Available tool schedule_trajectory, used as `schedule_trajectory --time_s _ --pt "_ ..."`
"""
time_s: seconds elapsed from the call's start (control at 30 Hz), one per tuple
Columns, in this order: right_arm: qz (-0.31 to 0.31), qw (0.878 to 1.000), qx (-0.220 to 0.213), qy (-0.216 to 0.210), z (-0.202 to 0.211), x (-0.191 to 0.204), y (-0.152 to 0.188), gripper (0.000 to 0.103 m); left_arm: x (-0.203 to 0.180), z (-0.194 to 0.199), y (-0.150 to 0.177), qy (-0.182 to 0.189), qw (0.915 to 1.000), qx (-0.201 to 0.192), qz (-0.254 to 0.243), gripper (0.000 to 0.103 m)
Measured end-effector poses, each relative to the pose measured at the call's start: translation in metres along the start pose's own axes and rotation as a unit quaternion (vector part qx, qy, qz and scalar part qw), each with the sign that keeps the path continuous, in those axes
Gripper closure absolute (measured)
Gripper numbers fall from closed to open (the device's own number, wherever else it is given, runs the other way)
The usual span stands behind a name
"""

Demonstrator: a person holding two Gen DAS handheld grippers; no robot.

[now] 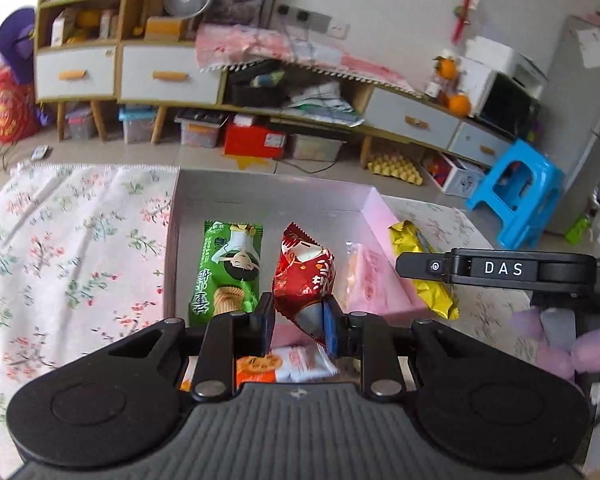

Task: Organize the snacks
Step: 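Lower both held packs into the pink box and open both tools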

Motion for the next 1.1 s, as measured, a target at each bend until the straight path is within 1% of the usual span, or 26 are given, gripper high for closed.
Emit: schedule_trajectory --time_s 0.2,0.33,0.4,0.47,0.53,0.63,0.73,0.8,0.87,0.97,1.03,1.1 --pt "-0.053 0.998 0.011 0.023 -0.023 -0.008 -0.007 0.047 -0.003 -0.017 -0.002 -0.013 0.9993 0.016 0.030 0.080" --pt "-0.079 0.995 0.027 0.053 -0.037 -0.013 -0.006 0.047 -0.002 -0.024 0.003 -0.032 0.9982 0.026 0.043 0.080" --pt "-0.095 0.993 0.034 0.056 -0.043 -0.017 -0.003 0.047 -0.001 -0.028 0.004 -0.041 0.9973 0.031 0.052 0.080" --pt "-0.108 0.992 0.033 0.051 -0.046 -0.021 -0.002 0.047 0.000 -0.030 0.004 -0.049 0.9967 0.033 0.056 0.080" --pt "-0.118 0.992 0.030 0.037 -0.047 -0.023 -0.002 0.047 0.000 -0.031 0.004 -0.055 0.9963 0.031 0.058 0.080" --pt "-0.136 0.990 0.034 -0.007 -0.049 -0.026 -0.002 0.046 0.002 -0.032 0.004 -0.061 0.9960 0.027 0.059 0.080" --pt "-0.138 0.990 0.030 -0.015 -0.049 -0.026 -0.003 0.047 0.000 -0.036 0.002 -0.067 0.9956 0.022 0.061 0.080" --pt "-0.146 0.989 0.023 -0.010 -0.046 -0.028 -0.004 0.047 -0.002 -0.038 0.000 -0.068 0.9956 0.022 0.060 0.080" --pt "-0.144 0.990 0.014 0.008 -0.042 -0.029 -0.005 0.047 -0.003 -0.038 0.000 -0.069 0.9958 0.022 0.055 0.080" --pt "-0.122 0.992 0.007 0.037 -0.040 -0.026 -0.006 0.047 -0.006 -0.039 -0.001 -0.074 0.9961 0.021 0.044 0.079" --pt "-0.106 0.993 0.006 0.049 -0.039 -0.023 -0.006 0.047 -0.007 -0.040 -0.001 -0.076 0.9960 0.021 0.042 0.079" --pt "-0.104 0.993 0.006 0.049 -0.039 -0.021 -0.005 0.045 -0.007 -0.040 -0.002 -0.075 0.9961 0.019 0.042 0.079"
Point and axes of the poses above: each gripper's, at about its wrist camera, not at the fingertips, and z roughly against the way its jaws point, x to its left, y to its underside, the point moved 1 cm from there along -z, roughly the way its jaws point, and after that the axes turned 9 degrees about -y, right-handed, at the moved point
